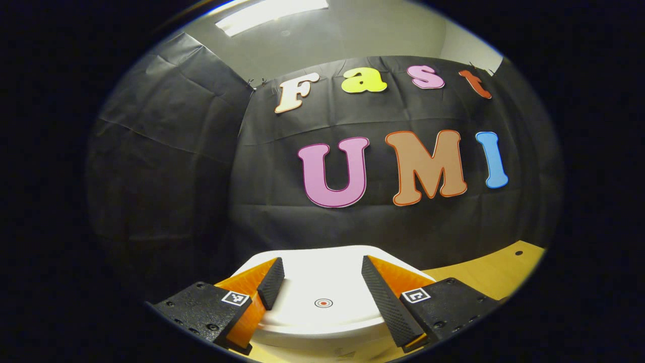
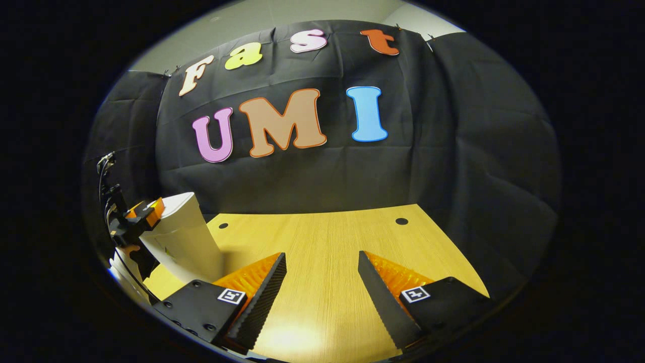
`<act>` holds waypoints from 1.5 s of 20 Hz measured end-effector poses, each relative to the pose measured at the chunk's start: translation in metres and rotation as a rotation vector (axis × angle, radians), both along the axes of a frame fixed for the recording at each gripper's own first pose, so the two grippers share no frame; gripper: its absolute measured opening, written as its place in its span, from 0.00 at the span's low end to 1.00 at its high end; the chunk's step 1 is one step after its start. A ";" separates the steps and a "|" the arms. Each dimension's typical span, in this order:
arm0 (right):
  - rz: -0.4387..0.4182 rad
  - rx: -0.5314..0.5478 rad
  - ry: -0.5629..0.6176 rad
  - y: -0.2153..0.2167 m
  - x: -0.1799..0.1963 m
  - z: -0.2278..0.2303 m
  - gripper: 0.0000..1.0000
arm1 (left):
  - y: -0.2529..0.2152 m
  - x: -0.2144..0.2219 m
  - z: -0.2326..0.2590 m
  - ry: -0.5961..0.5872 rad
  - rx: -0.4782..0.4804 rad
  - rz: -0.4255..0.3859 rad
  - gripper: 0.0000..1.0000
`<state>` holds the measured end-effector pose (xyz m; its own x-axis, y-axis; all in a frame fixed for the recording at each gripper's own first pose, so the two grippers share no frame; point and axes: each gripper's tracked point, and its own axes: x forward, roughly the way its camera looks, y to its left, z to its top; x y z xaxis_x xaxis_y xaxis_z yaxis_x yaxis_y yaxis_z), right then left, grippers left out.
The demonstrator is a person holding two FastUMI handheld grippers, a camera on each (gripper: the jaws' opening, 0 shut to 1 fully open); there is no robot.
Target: Press the lid of the desktop garbage bin to open it, pick up the crumpled paper on the desktop and throw it into the bin, then pick up the pop can on the desktop and drop it into the bin, and finally close the garbage bin lid.
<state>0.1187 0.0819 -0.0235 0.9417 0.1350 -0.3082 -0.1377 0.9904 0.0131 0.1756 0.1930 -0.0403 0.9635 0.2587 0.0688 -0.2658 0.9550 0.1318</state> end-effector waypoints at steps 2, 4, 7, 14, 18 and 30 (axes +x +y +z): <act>-0.007 0.003 -0.004 0.000 -0.001 0.001 0.96 | 0.001 -0.002 0.010 -0.022 -0.008 -0.003 0.94; -0.015 0.011 -0.008 -0.001 -0.002 0.002 0.96 | 0.000 0.000 0.020 -0.028 -0.008 -0.016 0.94; -0.011 0.036 -0.033 0.006 -0.002 0.013 0.96 | -0.005 -0.004 0.046 -0.034 0.008 -0.035 0.99; -0.002 0.086 -0.147 0.014 -0.012 0.053 0.96 | -0.068 -0.058 0.095 0.002 -0.025 -0.117 0.93; -0.009 0.101 -0.205 0.010 -0.029 0.061 0.96 | -0.113 -0.097 0.083 0.024 -0.122 -0.190 0.93; 0.037 0.102 -0.234 0.022 -0.054 0.062 0.96 | -0.129 -0.136 0.058 0.065 -0.235 -0.212 0.95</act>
